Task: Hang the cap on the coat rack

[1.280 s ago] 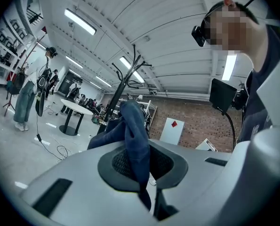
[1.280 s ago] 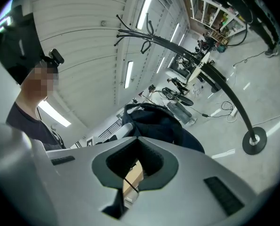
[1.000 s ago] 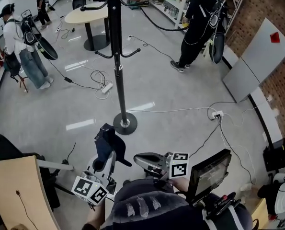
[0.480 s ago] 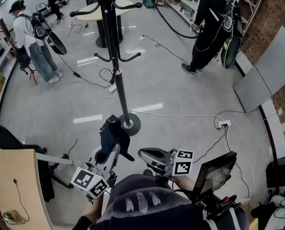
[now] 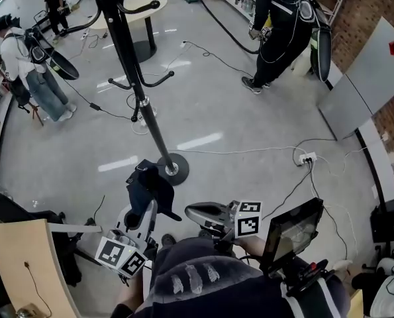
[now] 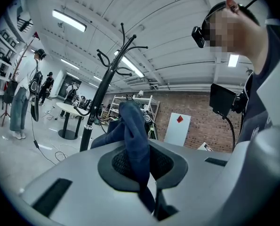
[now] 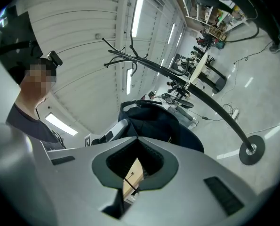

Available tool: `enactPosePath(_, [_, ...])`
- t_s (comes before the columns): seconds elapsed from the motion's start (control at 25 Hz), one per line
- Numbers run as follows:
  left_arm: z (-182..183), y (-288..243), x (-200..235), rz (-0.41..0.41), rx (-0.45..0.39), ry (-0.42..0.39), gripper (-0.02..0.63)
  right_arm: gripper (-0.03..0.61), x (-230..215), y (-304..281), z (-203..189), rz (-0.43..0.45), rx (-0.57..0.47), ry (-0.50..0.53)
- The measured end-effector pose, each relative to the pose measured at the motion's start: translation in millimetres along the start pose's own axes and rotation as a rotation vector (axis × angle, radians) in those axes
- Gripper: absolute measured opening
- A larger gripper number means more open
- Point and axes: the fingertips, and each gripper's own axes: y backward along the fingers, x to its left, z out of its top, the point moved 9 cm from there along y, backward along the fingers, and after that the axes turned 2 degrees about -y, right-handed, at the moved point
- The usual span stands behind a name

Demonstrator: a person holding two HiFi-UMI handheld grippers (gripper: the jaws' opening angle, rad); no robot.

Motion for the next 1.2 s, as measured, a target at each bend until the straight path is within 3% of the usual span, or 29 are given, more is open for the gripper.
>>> enactPosePath(0.28, [-6,29,52,-0.041,-0.017,0.008,0.037,0.003,-8,-56,-15,-0.021,0.018,0.037])
enactPosePath(0.52, [24,43,89,-0.042,-0.038,0.010,0.037,0.003,3,-98,-2,-0.045,0.019,0.048])
enactPosePath(0.92, [25,54,102,-0.035,-0.061,0.008,0.037,0.003,7,-115,-7,-0.045,0.049,0.083])
enactPosePath(1.2, [27,86,145,-0.044,-0.076,0.033,0.037,0.003,10,-161,-28,-0.075,0.058,0.068])
